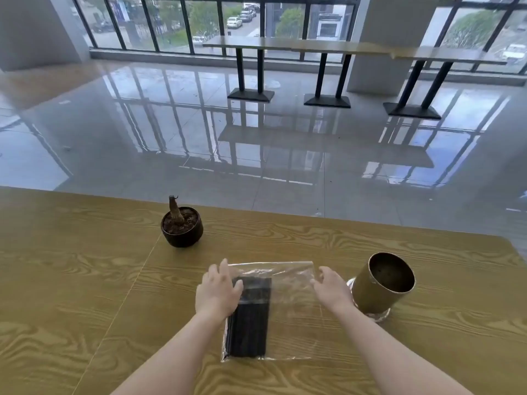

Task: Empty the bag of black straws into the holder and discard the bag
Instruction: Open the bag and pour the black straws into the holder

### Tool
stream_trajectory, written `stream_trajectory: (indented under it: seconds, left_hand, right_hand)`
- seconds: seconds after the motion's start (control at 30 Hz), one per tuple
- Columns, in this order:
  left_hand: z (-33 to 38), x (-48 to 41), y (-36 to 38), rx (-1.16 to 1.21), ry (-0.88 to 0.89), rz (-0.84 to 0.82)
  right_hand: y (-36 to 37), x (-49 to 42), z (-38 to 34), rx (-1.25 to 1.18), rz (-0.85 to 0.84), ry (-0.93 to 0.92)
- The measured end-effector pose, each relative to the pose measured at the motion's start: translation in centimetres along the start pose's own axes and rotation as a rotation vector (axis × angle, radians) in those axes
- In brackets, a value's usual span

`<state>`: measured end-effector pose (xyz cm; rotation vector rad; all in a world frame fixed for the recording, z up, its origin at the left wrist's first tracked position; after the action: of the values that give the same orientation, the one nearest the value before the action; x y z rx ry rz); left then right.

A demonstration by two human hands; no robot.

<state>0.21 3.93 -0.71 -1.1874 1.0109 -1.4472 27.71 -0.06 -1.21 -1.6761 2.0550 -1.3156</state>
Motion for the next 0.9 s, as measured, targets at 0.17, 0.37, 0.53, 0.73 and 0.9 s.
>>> stream_trajectory:
  seconds: [0.17, 0.37, 0.53, 0.73, 0.9]
  left_hand:
    - [-1.5, 1.2, 4.1, 0.113, -0.172, -0.193]
    - [-2.2, 1.2, 5.9, 0.241, -0.358, -0.261]
    - [-2.2, 1.0, 6.6, 0.336, -0.464, -0.308]
    - [-2.2, 0.7, 7.5, 0.501, -0.549, -0.291]
    - [-2.2, 0.3, 7.2, 0.722, -0.54, -0.231]
  right_hand:
    - [1.0, -0.1, 2.1, 0.01, -0.049, 0.14]
    - [2.4, -0.9, 2.8, -0.025, -0.067, 0.229]
    - [3.3, -1.5, 3.3, -0.178, -0.041, 0.287]
    - [3.8, -2.0, 4.4, -0.472, 0.026, 0.311]
    - [3.2, -2.1, 4.5, -0.702, 0.015, 0.313]
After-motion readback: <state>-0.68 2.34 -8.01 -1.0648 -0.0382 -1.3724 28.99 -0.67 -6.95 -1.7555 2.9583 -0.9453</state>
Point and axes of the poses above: each hand's wrist, its own x-axis away from the middle knuckle, its own y-axis out of the palm, z = x × y, the point moved 4 cm from there along -x, towards the middle knuckle, and after that the axes turned 8 degrees about -x, right-handed, at the moved point
